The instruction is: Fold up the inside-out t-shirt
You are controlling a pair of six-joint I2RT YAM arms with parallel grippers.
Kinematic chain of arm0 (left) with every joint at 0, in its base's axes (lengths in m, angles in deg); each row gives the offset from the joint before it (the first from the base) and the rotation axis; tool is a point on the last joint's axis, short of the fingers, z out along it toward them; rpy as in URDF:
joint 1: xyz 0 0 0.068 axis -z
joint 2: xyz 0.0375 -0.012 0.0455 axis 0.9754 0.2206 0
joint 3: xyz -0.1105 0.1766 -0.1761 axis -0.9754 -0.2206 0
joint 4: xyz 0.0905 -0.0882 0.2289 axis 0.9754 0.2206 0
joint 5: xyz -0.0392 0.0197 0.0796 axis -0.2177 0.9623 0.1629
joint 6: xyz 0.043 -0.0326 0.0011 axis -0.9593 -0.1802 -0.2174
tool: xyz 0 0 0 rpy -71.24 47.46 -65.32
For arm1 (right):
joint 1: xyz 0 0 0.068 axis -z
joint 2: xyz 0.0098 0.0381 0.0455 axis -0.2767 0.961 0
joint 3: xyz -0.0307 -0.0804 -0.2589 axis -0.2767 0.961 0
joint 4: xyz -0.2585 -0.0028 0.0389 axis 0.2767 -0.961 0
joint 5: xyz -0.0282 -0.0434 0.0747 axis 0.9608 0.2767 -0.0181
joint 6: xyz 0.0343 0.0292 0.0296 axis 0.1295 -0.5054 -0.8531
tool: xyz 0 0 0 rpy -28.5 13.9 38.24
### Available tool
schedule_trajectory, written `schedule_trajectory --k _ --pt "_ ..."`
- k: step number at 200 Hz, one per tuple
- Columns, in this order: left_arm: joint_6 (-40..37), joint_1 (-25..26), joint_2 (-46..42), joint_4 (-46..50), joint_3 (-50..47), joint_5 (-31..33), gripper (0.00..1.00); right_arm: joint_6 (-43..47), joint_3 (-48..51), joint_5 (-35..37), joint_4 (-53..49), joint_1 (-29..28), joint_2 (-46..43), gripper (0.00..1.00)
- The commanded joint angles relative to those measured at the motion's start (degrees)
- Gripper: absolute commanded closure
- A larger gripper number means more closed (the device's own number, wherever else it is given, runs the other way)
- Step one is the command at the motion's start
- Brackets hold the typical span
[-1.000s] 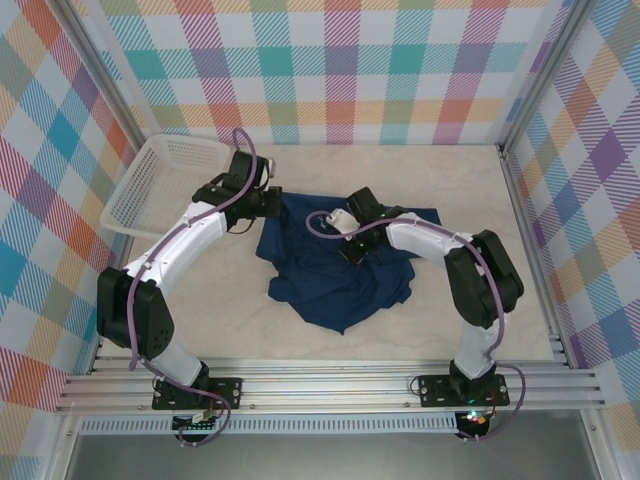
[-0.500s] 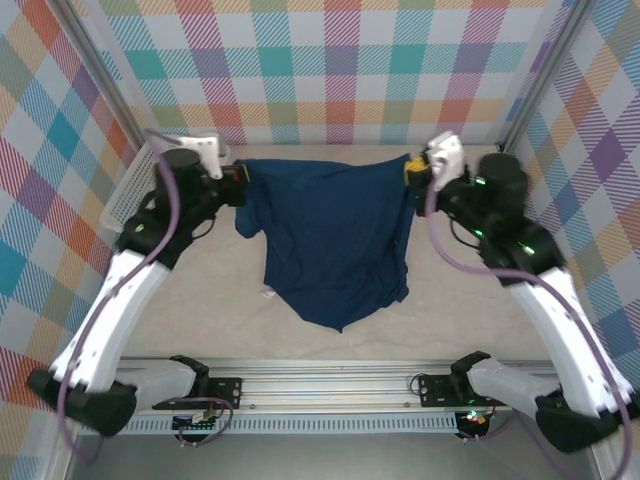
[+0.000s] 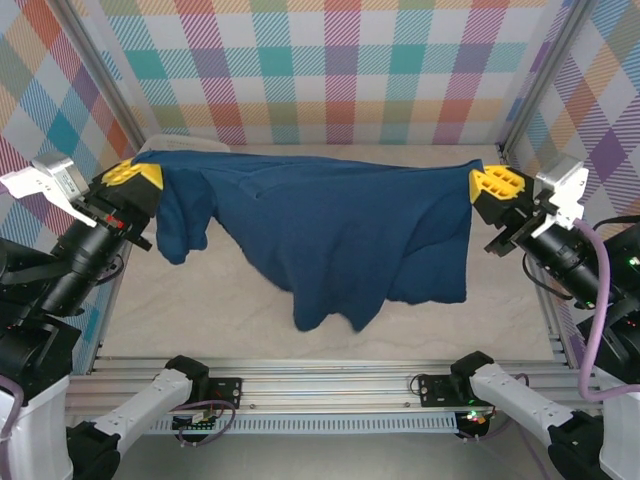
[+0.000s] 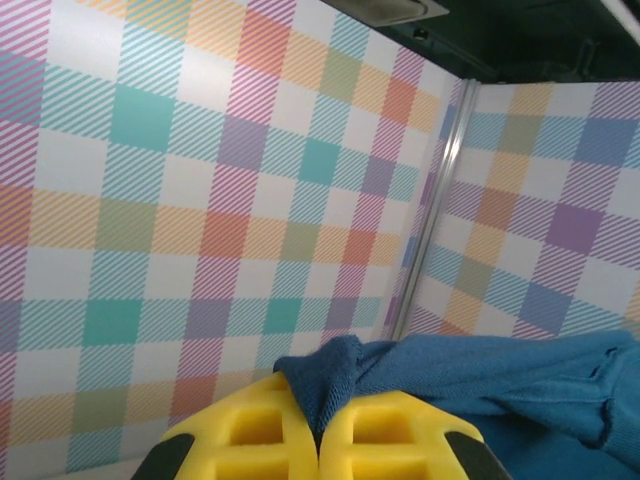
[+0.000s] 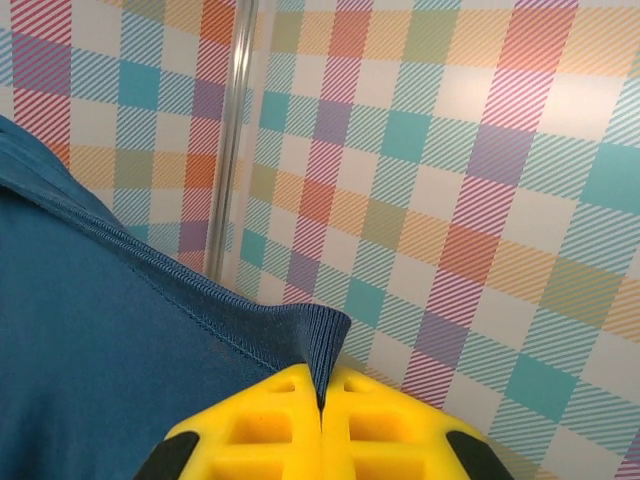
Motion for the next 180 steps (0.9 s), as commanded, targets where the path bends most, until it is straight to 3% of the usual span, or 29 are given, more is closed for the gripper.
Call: schedule_trajectory --k 1,53,87,109,121,140,165,180 --pt "-1.84 -0.73 5.98 4.16 2.91 11.37 1.00 2.01 -1.16 9.44 -0.19 0.44 2.41 1.00" --pt "-7.62 -1.72 24.52 -0.99 0.63 21.81 1.00 13.48 3.25 26.27 13.22 0.93 19.15 1.00" --pt "-5.25 -7.52 44.35 -8.35 2.39 20.73 1.00 11.15 -2.16 25.16 20.58 8.38 43.68 1.00" --pt "-3.68 -8.73 60.58 -3.62 14.36 18.47 0.73 9.68 -16.56 27.01 17.80 10.19 63.21 0.75" --pt "-2.36 -8.72 67.60 0.66 20.80 16.15 0.50 7.05 -27.70 26.69 10.66 10.21 72.45 0.63" --pt "-0.20 -8.73 71.52 3.55 22.58 14.06 0.33 3.01 -38.74 23.75 0.60 9.74 80.22 0.53" --pt "2.05 -8.73 64.36 -1.04 9.08 11.04 0.28 -0.29 -30.97 19.67 -3.71 7.50 76.19 0.50" --pt "4.74 -8.43 57.44 -4.86 -2.32 7.59 0.28 -5.18 -16.48 14.49 -2.40 5.38 68.50 0.50"
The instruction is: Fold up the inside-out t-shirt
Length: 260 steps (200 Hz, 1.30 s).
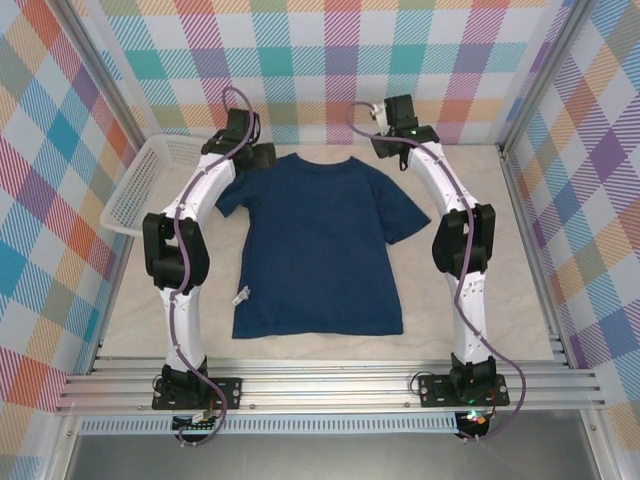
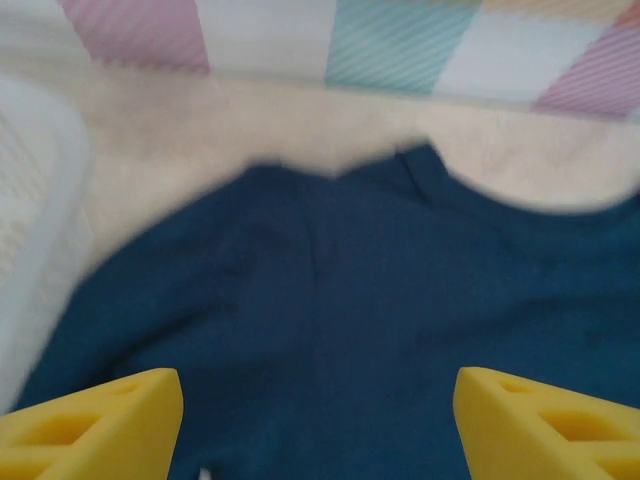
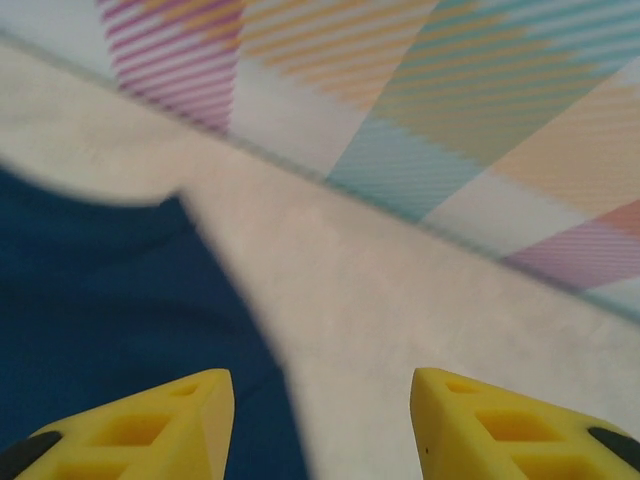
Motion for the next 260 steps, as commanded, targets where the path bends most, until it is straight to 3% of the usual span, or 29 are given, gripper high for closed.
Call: schedule_trajectory --k 1,20,38,54,79,137,181,218,260 --pt "4.97 0.21 -13.97 -4.11 -12.12 -5.40 0.28 -8.27 12.97 -7.87 -3.14 -4.05 -14.68 0.50" --pt "9.19 1.63 -23.09 -10.86 -28.44 -9.83 0.28 -16.48 32.98 -12.92 2.79 -5.49 -24.46 0.49" --pt "12.53 3.15 -28.33 -14.33 -40.78 -12.34 0.28 -23.17 45.30 -17.99 5.92 -5.38 -29.54 0.47" --pt "13.43 4.45 -30.59 -15.14 -47.86 -15.26 0.28 -25.63 50.05 -16.78 6.71 -3.49 -29.85 0.46" --pt "14.91 6.48 -31.94 -18.35 -55.56 -16.76 0.28 -29.61 49.85 -22.88 9.84 4.06 -26.15 0.46" --pt "14.81 10.90 -30.18 -19.37 -59.85 -21.17 0.27 -34.58 33.45 -24.76 0.97 11.20 -8.67 0.46" --pt "6.78 21.16 -36.13 -18.73 -61.13 -17.10 0.26 -33.38 19.13 -21.26 -10.34 13.78 2.21 0.46" --pt "1.15 29.97 -39.40 -18.36 -62.10 -17.93 0.26 -32.47 5.62 -16.25 -17.73 15.86 10.12 0.50" --pt "-6.22 37.37 -37.35 -11.56 -59.24 -16.55 0.25 -31.84 -16.98 -12.39 -26.83 16.77 20.51 0.52"
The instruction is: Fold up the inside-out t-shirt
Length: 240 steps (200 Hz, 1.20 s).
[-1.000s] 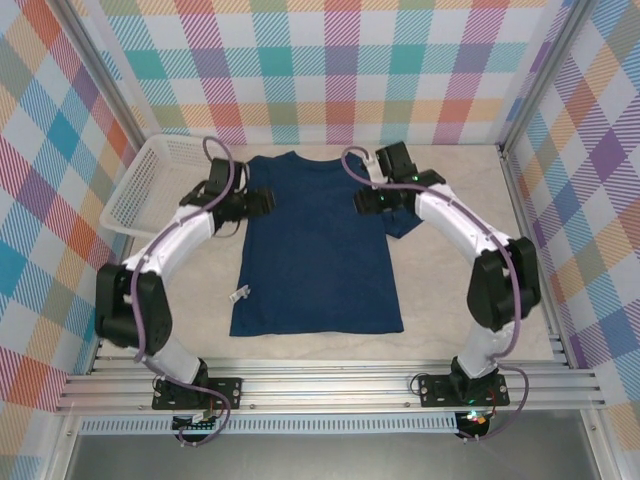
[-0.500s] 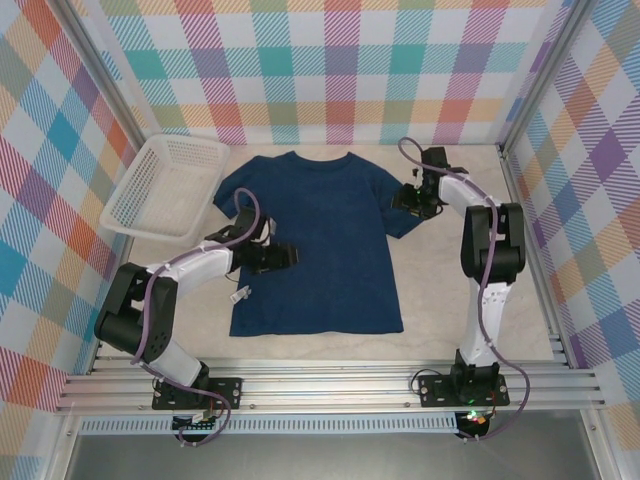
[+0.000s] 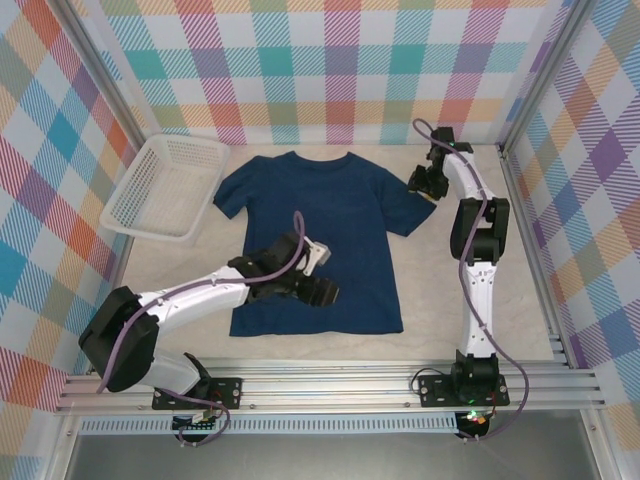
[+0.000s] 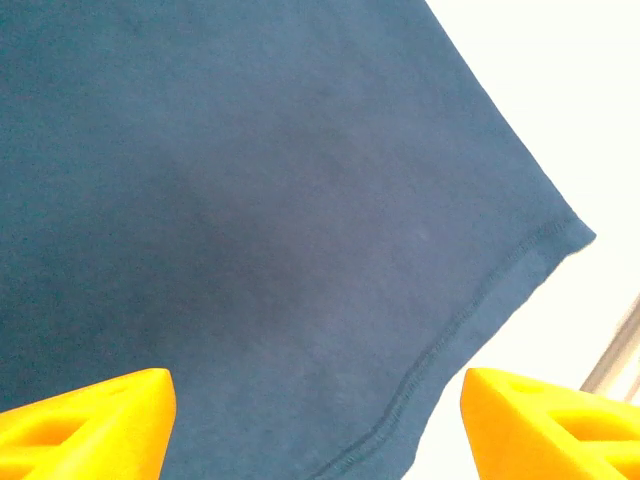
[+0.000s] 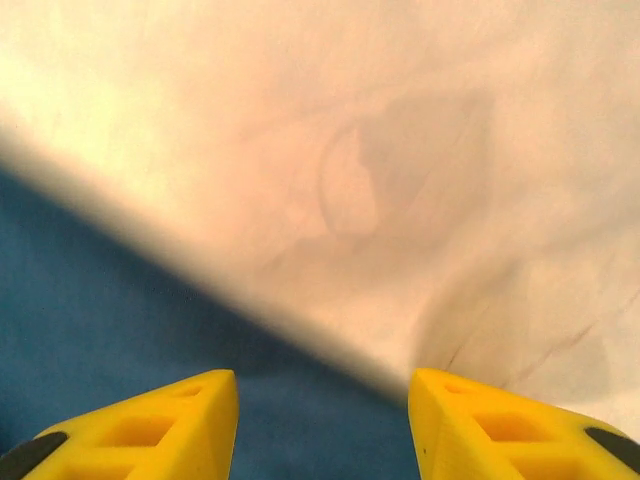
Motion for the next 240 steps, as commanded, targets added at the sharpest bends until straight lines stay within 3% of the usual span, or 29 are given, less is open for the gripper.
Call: schedule_trajectory --k 1,34,80,134,175,213,240 --pt "-6.86 3.36 1.23 5.19 1.90 1.40 0.25 0.81 -10.77 3.47 -8.87 0.44 4.44 0.52" --pt "-10.90 9.08 5.19 11.01 4.42 3.92 0.26 2.71 -14.86 5.12 -9.80 0.51 2.37 0.52" --pt "-13.15 15.72 7.75 13.24 4.93 13.41 0.24 3.36 14.52 -1.72 6.49 -0.71 -17.98 0.50" --pt "-14.63 16.95 12.87 14.22 6.16 16.60 0.24 3.04 25.79 -4.99 10.82 -0.71 -26.57 0.49" --pt "-14.23 17.05 13.58 14.63 6.57 17.71 0.38 3.13 27.71 -5.86 11.25 -0.65 -28.33 0.49" --pt "-14.22 16.91 12.66 15.26 6.75 19.72 0.60 3.21 28.93 -6.33 11.71 -0.65 -28.99 0.49" --pt "-14.20 16.78 11.75 15.08 7.05 17.97 0.67 3.39 29.71 -6.32 11.80 -0.66 -29.18 0.49"
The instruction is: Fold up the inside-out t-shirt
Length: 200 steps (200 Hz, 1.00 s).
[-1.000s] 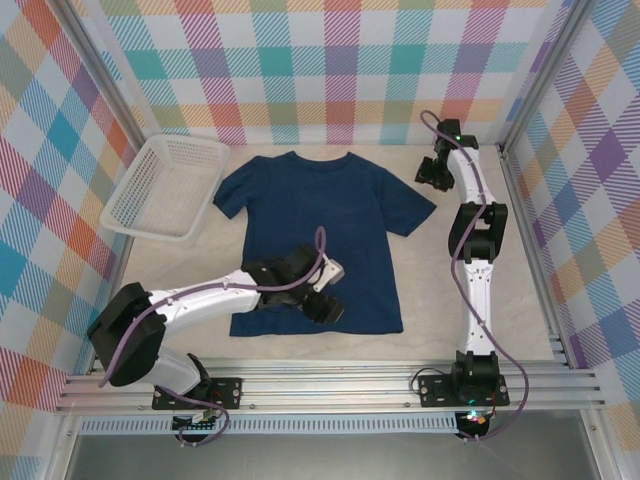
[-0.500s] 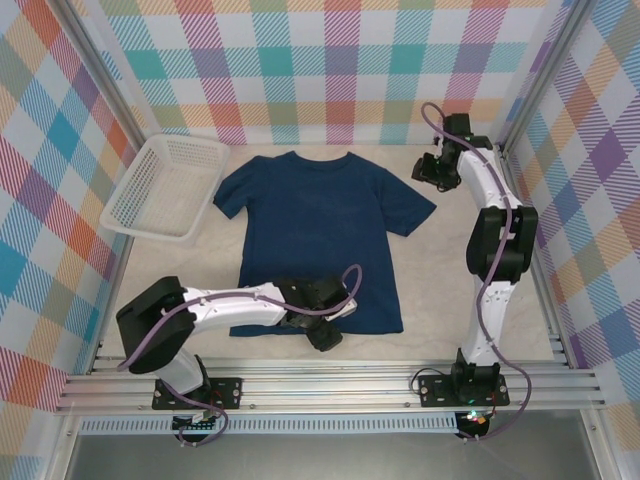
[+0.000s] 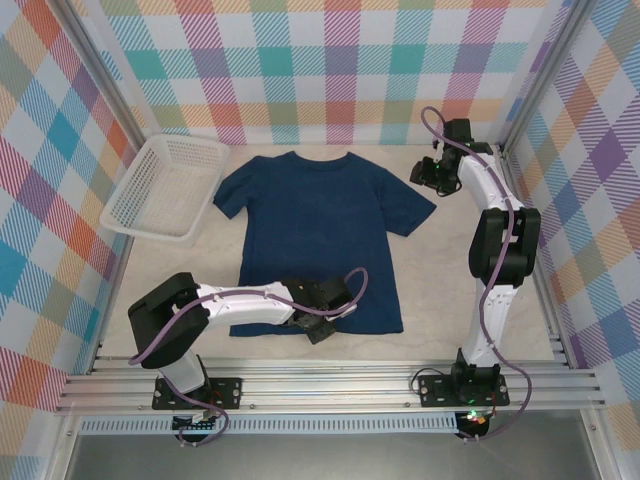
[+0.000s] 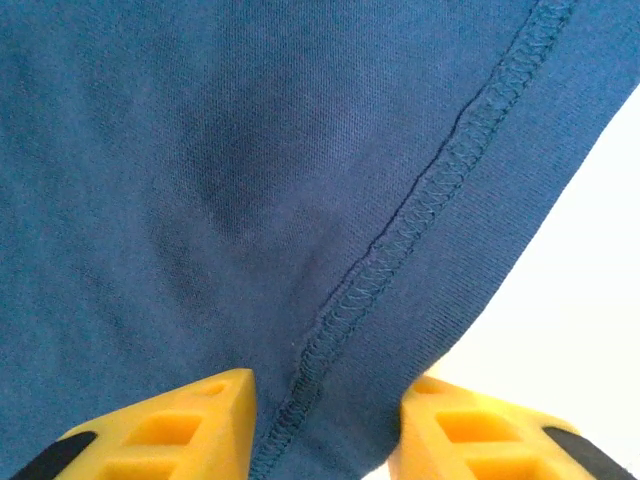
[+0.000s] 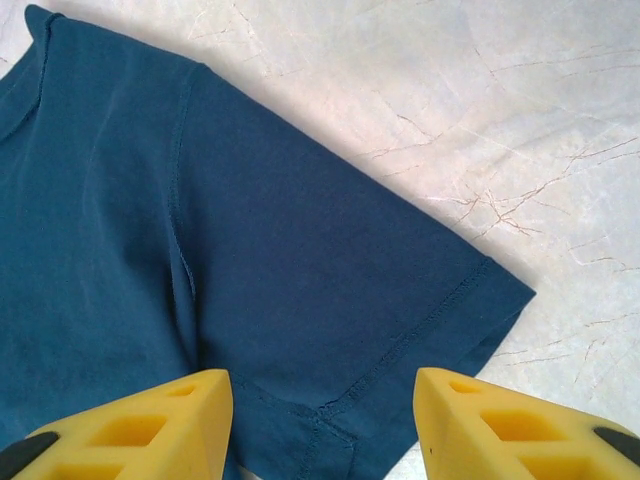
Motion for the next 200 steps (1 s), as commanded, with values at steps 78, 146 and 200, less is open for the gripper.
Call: schedule_trajectory --k 78,146,200 --pt "-0.41 -0.99 -3.61 2.07 2.23 0.01 0.83 0.53 5.85 -3.05 2.71 -0.34 -6.60 0.49" --pt "-0.45 -1.68 -2.36 3.19 2.04 1.23 0.73 0.35 8.48 -3.45 3.94 -0.57 -8.54 0.49" --pt "-0.01 -1.95 -2.82 3.68 1.20 1.12 0.70 0.45 8.60 -3.40 3.94 -0.61 -8.45 0.49"
